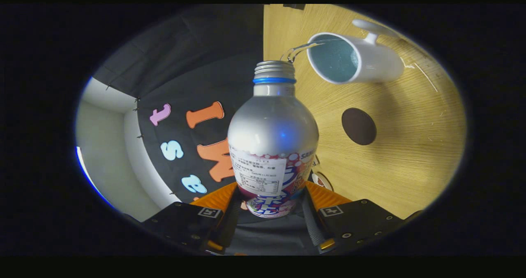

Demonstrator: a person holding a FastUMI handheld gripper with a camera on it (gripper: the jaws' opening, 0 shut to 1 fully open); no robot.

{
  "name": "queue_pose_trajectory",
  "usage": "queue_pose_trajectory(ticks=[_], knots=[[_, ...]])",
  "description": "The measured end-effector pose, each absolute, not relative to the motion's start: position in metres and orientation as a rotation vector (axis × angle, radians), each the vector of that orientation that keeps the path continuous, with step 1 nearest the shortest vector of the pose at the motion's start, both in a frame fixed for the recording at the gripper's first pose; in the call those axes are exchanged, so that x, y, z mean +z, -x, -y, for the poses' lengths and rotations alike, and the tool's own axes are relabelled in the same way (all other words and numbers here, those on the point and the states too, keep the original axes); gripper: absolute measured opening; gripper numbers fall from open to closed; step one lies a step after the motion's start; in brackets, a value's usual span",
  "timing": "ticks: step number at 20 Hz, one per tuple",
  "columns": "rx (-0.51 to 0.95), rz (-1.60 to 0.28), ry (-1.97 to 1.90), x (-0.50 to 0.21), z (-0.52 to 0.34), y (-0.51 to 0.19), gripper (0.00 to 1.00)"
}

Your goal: Take the bottle from table, then pour the juice into the cup, finally place the bottle on the coaster

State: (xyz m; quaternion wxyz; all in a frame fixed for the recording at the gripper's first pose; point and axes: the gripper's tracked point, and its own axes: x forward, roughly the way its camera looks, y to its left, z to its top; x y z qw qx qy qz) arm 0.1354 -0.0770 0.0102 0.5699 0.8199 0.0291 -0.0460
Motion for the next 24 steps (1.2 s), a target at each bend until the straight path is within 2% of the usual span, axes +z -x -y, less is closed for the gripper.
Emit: queue_pose_trajectory(ticks=[24], knots=[[-0.143, 0.003, -2.142, 0.02, 0.102, -0.139, 0.72]])
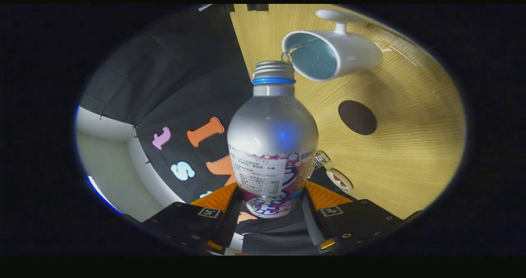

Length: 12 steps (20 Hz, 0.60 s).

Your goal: Take the bottle from table, then pour the juice into the cup, finally place the bottle on the coaster

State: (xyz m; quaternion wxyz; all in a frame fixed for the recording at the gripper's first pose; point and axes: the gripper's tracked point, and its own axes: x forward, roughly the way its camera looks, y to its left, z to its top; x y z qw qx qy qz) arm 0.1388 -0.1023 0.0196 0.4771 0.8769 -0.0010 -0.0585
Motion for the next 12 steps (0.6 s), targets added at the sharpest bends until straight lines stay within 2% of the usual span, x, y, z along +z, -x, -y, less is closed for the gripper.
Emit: queue_pose_trajectory(ticks=[12], knots=[[-0.157, 0.077, -2.222, 0.025, 0.12, -0.138, 0.72]])
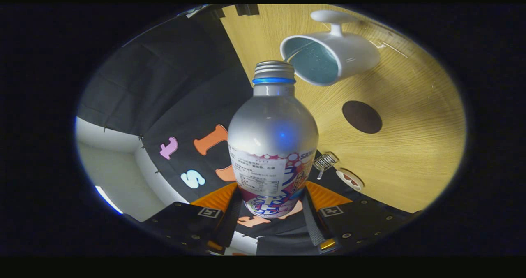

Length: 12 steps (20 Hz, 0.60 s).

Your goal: Take the bottle from table, then pour the juice into the cup, finally place the bottle on the coaster

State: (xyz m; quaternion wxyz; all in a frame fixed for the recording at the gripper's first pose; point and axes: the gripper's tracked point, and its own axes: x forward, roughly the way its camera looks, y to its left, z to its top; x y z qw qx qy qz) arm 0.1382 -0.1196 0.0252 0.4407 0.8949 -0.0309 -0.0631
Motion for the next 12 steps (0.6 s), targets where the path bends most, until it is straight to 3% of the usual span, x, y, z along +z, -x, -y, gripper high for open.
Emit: queue_pose_trajectory(ticks=[12], knots=[[-0.096, 0.214, -2.34, 0.048, 0.134, -0.142, 0.72]])
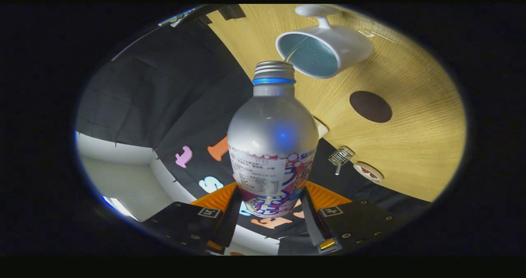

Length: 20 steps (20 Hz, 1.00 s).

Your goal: Take the bottle from table, then pour the juice into the cup, finally place the bottle on the coaster

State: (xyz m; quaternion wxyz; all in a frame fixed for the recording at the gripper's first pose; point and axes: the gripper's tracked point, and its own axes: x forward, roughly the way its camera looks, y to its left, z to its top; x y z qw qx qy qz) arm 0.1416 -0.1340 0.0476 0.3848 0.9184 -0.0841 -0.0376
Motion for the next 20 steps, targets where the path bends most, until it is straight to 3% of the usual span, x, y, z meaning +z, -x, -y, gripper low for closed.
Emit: queue_pose_trajectory(ticks=[20], knots=[[-0.059, 0.314, -2.432, 0.0552, 0.1409, -0.1365, 0.72]])
